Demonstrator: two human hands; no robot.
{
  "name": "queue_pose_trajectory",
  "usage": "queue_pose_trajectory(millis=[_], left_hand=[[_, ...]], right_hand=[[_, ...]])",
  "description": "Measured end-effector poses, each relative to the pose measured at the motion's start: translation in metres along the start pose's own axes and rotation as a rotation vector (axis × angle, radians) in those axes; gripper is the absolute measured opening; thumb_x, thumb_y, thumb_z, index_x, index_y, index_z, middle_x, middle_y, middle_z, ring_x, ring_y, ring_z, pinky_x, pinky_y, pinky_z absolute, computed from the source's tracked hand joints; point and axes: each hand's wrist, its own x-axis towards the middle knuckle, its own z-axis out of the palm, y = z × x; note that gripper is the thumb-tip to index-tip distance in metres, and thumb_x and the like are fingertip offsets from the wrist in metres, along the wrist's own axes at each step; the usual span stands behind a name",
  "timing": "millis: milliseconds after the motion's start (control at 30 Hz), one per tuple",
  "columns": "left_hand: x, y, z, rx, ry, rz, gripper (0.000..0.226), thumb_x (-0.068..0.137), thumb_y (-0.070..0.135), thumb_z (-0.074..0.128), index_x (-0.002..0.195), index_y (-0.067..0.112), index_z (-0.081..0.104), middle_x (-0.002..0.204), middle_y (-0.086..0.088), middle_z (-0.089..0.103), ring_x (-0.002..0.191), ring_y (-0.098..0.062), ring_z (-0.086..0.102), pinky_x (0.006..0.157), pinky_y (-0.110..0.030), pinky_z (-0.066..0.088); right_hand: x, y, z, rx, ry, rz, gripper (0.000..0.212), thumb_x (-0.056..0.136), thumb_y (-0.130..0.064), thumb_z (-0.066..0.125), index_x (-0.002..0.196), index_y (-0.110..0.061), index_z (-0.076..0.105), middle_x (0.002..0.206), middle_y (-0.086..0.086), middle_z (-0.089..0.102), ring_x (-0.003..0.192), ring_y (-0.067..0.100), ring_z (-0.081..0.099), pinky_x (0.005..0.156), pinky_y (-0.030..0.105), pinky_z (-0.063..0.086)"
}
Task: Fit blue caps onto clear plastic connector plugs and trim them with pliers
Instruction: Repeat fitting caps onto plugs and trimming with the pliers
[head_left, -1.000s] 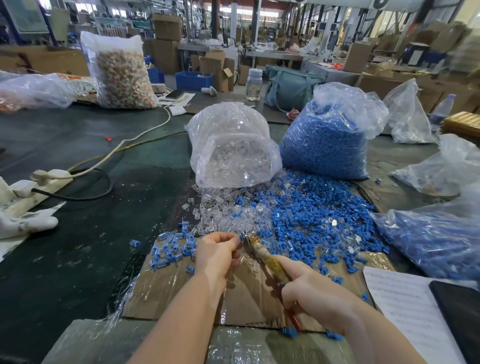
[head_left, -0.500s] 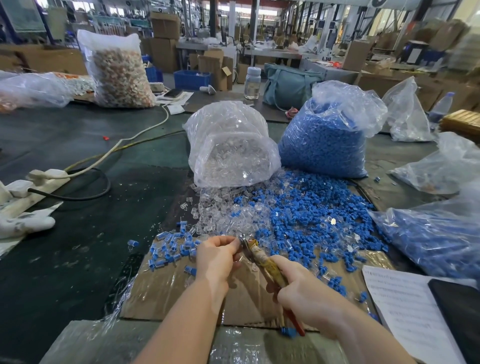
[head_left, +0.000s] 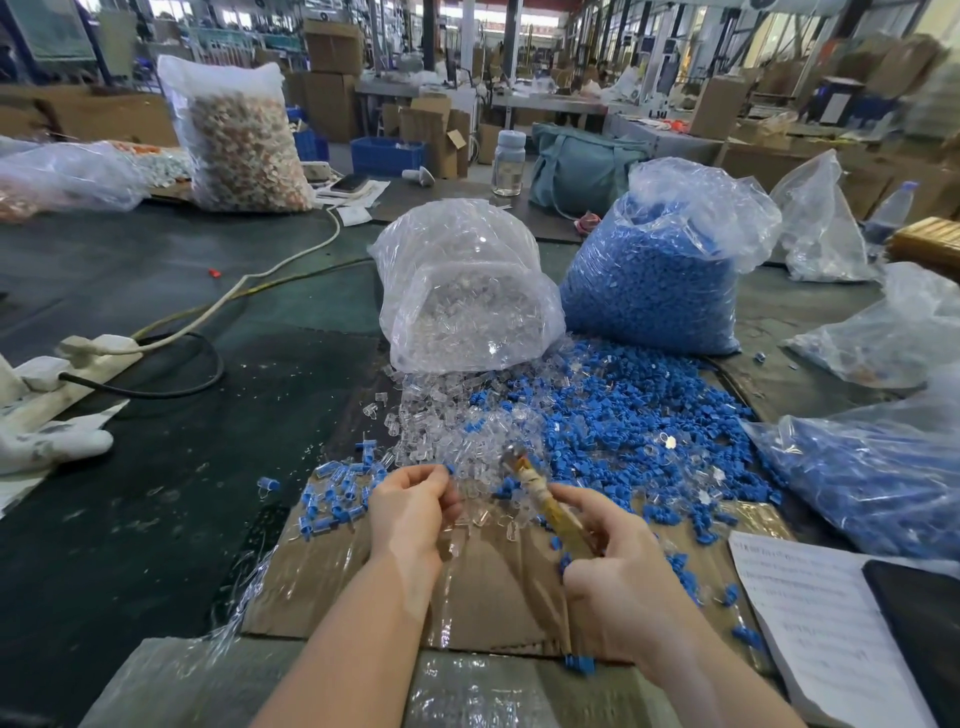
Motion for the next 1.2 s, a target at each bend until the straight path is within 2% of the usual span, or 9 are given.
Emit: queue_pose_trajectory(millis=[167,333,433,500,567,700,833,967,1200], left_hand=[[0.015,0.000,-0.018,0.188,0.136,0.201,0.008,0.089,0.002,0.057,0.088,0.009,0.063,0.070,-0.006,0.062,0.058,-0.013,0.058,0.059,-0.026,0.051],[0.030,0.004,-0.038,0.520,0.325,0.376,0.015,0.088,0.007,0.059,0.095,0.015,0.070,0.080,0.001,0.067,0.063,-0.010,0.057,0.054,-0.022,0.044],[0.033,0.004,-0.044,0.696,0.312,0.421,0.022,0.090,0.010,0.057,0.110,0.013,0.067,0.107,-0.005,0.065,0.080,-0.015,0.058,0.070,-0.028,0.049],[0.031,0.003,-0.044,0.747,0.252,0.435,0.028,0.092,0.008,0.053,0.118,0.012,0.063,0.119,-0.008,0.061,0.096,-0.022,0.060,0.085,-0.033,0.049],[0.029,0.001,-0.043,0.775,0.205,0.456,0.033,0.092,0.005,0.052,0.123,0.011,0.059,0.126,-0.007,0.057,0.109,-0.022,0.056,0.092,-0.029,0.042],[0.019,-0.003,-0.035,0.865,0.188,0.546,0.032,0.091,0.005,0.053,0.122,0.012,0.060,0.132,-0.002,0.051,0.115,-0.018,0.050,0.089,-0.020,0.033],[0.004,-0.012,-0.024,0.933,0.141,0.616,0.024,0.088,0.010,0.059,0.110,0.017,0.066,0.119,0.003,0.056,0.111,-0.013,0.045,0.089,-0.017,0.028],[-0.008,-0.024,-0.013,0.949,0.083,0.618,0.020,0.088,0.015,0.059,0.105,0.022,0.066,0.108,0.013,0.051,0.101,-0.003,0.035,0.087,-0.014,0.024],[-0.016,-0.042,0.006,1.009,-0.042,0.678,0.025,0.092,0.022,0.055,0.115,0.027,0.063,0.096,0.017,0.047,0.098,-0.002,0.034,0.088,-0.015,0.025]], right_hand=[[0.023,0.018,-0.017,-0.642,0.377,-0.052,0.060,0.081,-0.016,0.065,0.131,-0.041,0.045,0.107,-0.002,0.048,0.103,0.016,0.040,0.096,0.040,0.037],[0.040,0.040,-0.037,-0.870,0.476,0.036,0.054,0.084,-0.048,0.062,0.135,-0.040,0.043,0.124,0.002,0.049,0.115,0.022,0.042,0.096,0.037,0.034],[0.045,0.049,-0.043,-0.966,0.484,0.028,0.052,0.086,-0.055,0.055,0.134,-0.040,0.044,0.124,0.000,0.049,0.116,0.022,0.041,0.097,0.036,0.034],[0.048,0.051,-0.045,-0.989,0.479,0.022,0.050,0.087,-0.056,0.052,0.134,-0.040,0.043,0.126,0.000,0.047,0.119,0.022,0.039,0.099,0.036,0.032],[0.049,0.051,-0.046,-1.019,0.468,0.023,0.050,0.088,-0.057,0.049,0.135,-0.040,0.041,0.129,0.000,0.046,0.121,0.023,0.038,0.100,0.037,0.031],[0.050,0.046,-0.046,-1.078,0.434,0.054,0.053,0.090,-0.060,0.042,0.139,-0.039,0.037,0.137,0.001,0.042,0.128,0.024,0.034,0.107,0.039,0.027],[0.047,0.040,-0.031,-1.114,0.455,-0.018,0.052,0.092,-0.054,0.043,0.141,-0.038,0.033,0.148,-0.001,0.032,0.137,0.022,0.022,0.114,0.045,0.012],[0.047,0.037,-0.001,-1.017,0.400,-0.258,0.029,0.095,-0.033,0.047,0.123,-0.032,0.054,0.127,-0.009,0.049,0.120,0.013,0.039,0.105,0.034,0.022],[0.052,0.044,0.025,-1.028,0.413,-0.211,0.018,0.095,-0.027,0.045,0.105,-0.034,0.059,0.106,-0.011,0.054,0.107,0.014,0.044,0.087,0.033,0.025]])
